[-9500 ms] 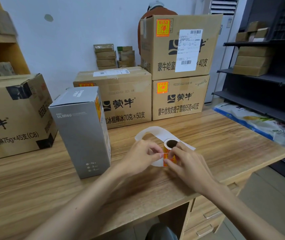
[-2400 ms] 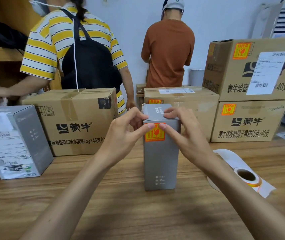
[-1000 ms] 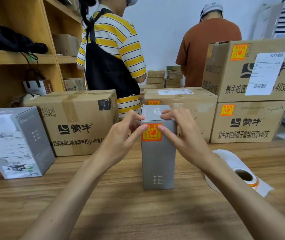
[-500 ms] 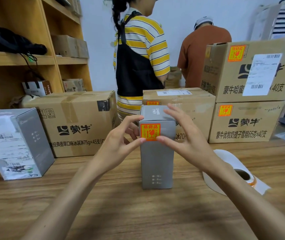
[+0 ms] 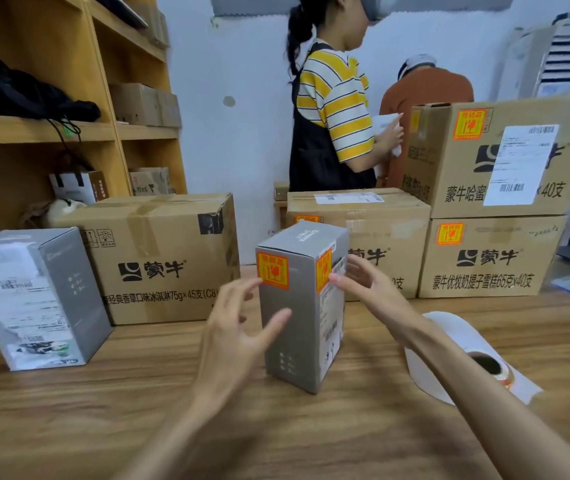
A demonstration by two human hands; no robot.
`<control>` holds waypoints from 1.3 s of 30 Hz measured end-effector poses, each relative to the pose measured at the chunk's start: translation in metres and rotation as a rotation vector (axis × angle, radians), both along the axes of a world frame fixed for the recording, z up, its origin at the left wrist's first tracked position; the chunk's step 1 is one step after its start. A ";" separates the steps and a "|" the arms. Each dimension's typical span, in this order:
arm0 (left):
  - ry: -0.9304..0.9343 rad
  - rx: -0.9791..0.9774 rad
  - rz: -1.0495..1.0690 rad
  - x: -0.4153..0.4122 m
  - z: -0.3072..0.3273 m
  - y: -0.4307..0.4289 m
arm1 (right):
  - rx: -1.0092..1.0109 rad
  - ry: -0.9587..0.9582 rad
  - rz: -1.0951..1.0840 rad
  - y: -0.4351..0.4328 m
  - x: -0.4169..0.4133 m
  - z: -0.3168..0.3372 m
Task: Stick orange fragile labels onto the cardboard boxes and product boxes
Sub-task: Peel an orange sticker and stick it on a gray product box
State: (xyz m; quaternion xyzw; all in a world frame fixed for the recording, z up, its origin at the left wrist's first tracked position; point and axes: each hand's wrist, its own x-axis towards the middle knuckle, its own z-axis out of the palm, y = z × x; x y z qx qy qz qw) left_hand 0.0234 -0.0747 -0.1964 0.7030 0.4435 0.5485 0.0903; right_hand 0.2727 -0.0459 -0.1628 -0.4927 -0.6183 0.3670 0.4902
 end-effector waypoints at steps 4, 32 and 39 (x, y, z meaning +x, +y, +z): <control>0.045 -0.145 -0.001 0.014 -0.024 -0.006 | 0.059 0.055 0.016 -0.007 -0.005 -0.010; 0.084 -0.244 -0.412 0.172 0.043 0.059 | 0.335 -0.067 -0.296 -0.020 0.153 0.032; 0.080 -0.257 -0.487 0.273 0.040 0.078 | 0.286 -0.059 -0.412 -0.022 0.238 0.028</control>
